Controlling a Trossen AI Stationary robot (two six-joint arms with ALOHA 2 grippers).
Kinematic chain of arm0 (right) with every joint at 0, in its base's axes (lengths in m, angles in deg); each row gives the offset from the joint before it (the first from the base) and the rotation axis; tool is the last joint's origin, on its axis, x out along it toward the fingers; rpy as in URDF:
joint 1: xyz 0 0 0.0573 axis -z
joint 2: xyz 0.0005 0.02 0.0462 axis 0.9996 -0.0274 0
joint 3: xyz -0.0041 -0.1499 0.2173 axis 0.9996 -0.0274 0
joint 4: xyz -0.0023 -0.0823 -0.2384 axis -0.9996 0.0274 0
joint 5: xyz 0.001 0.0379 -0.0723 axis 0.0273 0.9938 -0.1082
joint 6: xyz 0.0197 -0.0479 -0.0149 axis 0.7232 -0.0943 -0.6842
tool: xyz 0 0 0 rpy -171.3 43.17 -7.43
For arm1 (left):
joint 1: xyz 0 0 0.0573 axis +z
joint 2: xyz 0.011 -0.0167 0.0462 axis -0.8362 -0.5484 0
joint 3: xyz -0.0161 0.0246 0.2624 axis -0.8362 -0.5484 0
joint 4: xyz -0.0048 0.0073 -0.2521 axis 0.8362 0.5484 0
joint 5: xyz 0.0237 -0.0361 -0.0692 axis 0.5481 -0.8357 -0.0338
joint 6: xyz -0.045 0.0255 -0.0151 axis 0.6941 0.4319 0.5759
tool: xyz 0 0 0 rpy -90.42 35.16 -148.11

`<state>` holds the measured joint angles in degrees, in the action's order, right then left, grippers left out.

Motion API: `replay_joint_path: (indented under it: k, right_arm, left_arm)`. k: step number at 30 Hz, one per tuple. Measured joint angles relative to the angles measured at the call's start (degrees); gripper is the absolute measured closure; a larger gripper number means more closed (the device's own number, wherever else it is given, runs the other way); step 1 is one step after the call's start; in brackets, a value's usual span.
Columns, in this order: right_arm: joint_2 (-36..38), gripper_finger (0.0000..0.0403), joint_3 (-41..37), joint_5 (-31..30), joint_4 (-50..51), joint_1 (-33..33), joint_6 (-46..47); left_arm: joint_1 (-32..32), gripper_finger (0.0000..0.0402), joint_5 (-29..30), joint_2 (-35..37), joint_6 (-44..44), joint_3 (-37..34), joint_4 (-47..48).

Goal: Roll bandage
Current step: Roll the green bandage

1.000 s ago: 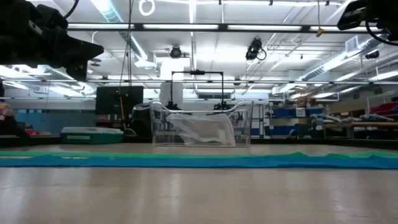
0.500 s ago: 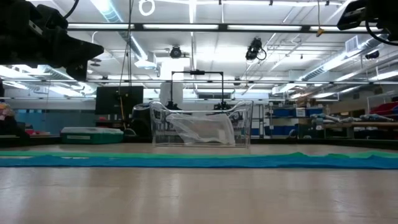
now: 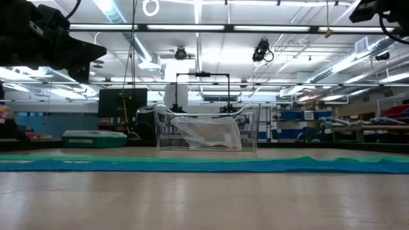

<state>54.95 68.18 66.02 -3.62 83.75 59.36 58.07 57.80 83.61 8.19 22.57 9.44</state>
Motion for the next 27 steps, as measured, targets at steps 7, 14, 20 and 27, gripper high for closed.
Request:
replay_joint_path:
  k: [7,14,20,27]
  right_arm:
    - [0.00,0.0395,0.01,0.97,-13.18,-0.07,1.09]
    - [0.00,0.0395,0.01,-9.11,-18.29,-0.07,17.79]
    - [-0.09,0.0395,0.01,-30.68,-19.24,-0.07,34.23]
    - [-2.21,0.0395,0.01,-40.40,-19.42,-0.05,42.62]
  left_arm:
    - [0.04,0.0389,4.93,0.00,-6.51,0.00,-0.02]
    - [0.06,0.0389,8.58,0.00,-17.38,0.00,-1.25]
    - [0.07,0.0389,9.61,-0.04,-13.96,0.00,-8.24]
    - [0.13,0.0389,17.67,-0.13,6.97,-0.02,-30.28]
